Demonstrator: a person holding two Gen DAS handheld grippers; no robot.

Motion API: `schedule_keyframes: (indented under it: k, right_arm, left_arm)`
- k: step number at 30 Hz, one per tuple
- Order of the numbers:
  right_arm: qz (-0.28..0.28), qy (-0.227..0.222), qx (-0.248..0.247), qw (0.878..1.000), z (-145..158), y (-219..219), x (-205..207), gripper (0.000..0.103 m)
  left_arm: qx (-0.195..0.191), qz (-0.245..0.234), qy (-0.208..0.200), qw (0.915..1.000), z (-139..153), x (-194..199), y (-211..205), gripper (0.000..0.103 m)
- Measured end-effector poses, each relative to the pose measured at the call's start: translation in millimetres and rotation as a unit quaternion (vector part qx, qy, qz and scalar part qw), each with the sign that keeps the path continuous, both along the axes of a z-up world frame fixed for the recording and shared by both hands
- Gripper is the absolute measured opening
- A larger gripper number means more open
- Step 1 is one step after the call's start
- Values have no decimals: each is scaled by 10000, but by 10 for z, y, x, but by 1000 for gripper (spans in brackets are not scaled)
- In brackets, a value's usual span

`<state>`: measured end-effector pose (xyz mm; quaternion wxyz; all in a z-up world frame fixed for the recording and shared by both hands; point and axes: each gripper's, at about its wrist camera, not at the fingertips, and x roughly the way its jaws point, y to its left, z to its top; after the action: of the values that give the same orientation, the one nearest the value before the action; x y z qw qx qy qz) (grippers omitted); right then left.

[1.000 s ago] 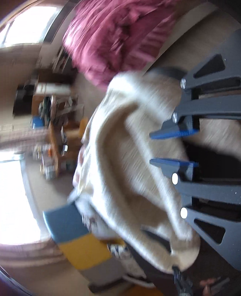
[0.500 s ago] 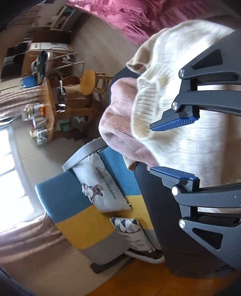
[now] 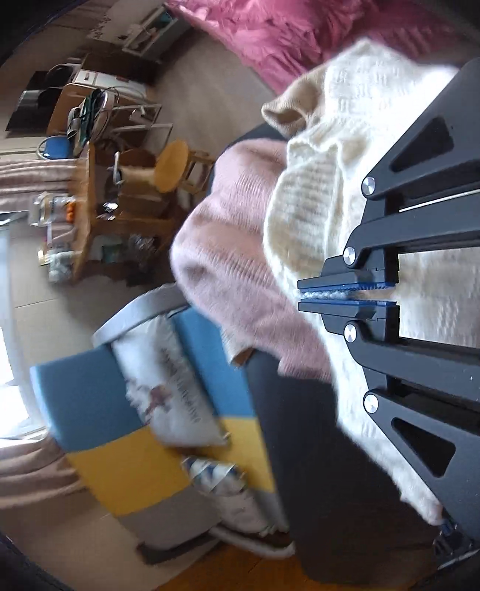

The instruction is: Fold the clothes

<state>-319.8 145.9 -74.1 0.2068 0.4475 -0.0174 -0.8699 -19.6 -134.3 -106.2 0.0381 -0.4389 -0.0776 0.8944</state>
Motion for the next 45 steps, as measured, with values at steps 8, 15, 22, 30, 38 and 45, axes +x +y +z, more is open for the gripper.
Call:
schedule_keyframes:
  k: [8, 15, 22, 30, 38, 45]
  right_arm:
    - [65, 323, -161, 9993, 131, -18, 168, 3]
    - [220, 589, -418, 9971, 263, -132, 469, 3]
    - [269, 671, -1514, 9858, 578, -59, 725, 2]
    - [485, 697, -2211, 9715, 731, -225, 1004, 2]
    - [474, 828, -2219, 9704, 882, -616, 1074, 2]
    - [268, 631, -2583, 9636, 623, -476, 1333, 2]
  left_arm:
    - [-340, 152, 103, 9993, 64, -5, 48, 5]
    - [-162, 483, 126, 9986, 96, 69, -32, 5]
    - [27, 679, 574, 9960, 339, 238, -129, 4]
    - [175, 1095, 1064, 9881, 582, 716, -328, 4]
    - [144, 1369, 1024, 9852, 675, 1003, -631, 4]
    - [-42, 1204, 907, 9886, 497, 1154, -525, 4]
